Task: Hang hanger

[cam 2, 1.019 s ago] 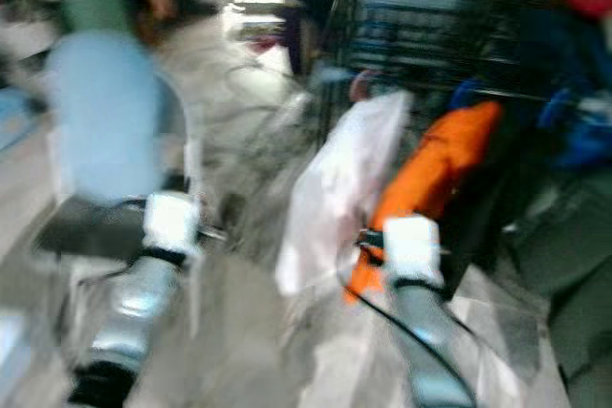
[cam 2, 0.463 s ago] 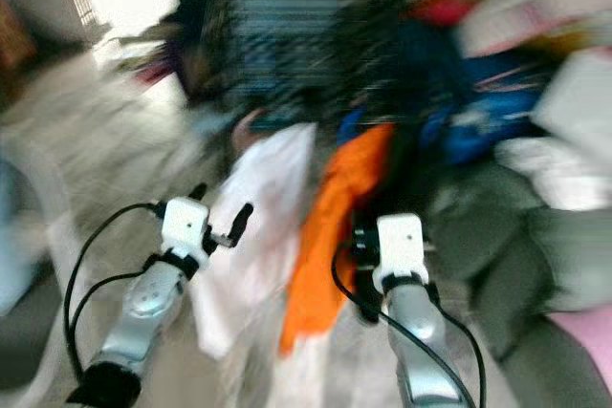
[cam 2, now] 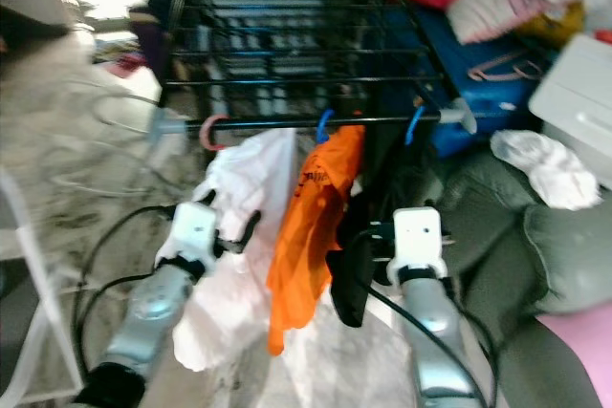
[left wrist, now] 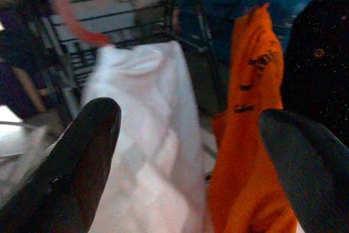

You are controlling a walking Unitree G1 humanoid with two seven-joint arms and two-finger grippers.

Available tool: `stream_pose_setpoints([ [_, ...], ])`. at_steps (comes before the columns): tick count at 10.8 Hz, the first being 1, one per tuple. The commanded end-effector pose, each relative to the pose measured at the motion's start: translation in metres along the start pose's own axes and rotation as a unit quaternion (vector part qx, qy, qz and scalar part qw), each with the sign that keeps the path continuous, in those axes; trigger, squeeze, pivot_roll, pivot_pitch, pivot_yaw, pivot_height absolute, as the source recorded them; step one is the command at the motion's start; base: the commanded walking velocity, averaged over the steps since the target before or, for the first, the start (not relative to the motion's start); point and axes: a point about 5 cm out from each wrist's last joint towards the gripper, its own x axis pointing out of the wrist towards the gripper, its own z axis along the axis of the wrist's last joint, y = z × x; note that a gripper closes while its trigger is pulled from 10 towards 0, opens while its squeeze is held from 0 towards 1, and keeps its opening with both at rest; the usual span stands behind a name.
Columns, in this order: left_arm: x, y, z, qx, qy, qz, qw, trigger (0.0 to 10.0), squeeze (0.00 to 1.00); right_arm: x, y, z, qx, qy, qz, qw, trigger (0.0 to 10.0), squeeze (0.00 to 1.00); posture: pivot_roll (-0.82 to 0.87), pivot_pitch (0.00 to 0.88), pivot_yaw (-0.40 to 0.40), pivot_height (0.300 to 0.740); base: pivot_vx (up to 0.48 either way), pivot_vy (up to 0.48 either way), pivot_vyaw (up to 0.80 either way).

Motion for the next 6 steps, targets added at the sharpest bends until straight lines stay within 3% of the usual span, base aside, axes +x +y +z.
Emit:
stream_pose_setpoints([
  [1, 0.0, -0.002, -0.002, -0.003, 0.008, -0.008, 1.0, 10.0, 0.0, -0.001, -0.01, 0.002, 0.003, 0.003, -0.022, 1.0, 10.0, 0.0, -0.24, 0.015, -0.007, 0.74, 0.0, 0.0, 0.0],
  [3, 0.004, -0.005, -0.001, -0.002, 0.01, -0.017, 1.0, 10.0, 0.0, 0.004, -0.027, -0.005, 0.008, 0.036, -0.044, 0.998, 10.0, 0.0, -0.26, 0.057, 0.001, 0.74, 0.0, 0.0, 0.0],
  [4, 0.006, -0.005, 0.0, -0.012, 0.011, -0.018, 1.0, 10.0, 0.0, 0.018, -0.043, -0.005, 0.013, 0.059, -0.077, 0.995, 10.0, 0.0, -0.27, 0.087, 0.022, 0.74, 0.0, 0.0, 0.0],
  [6, 0.006, -0.01, -0.001, -0.015, 0.015, -0.039, 0.999, 10.0, 0.0, 0.038, -0.051, -0.001, 0.031, 0.072, -0.084, 0.993, 10.0, 0.0, -0.28, 0.101, 0.034, 0.74, 0.0, 0.0, 0.0],
])
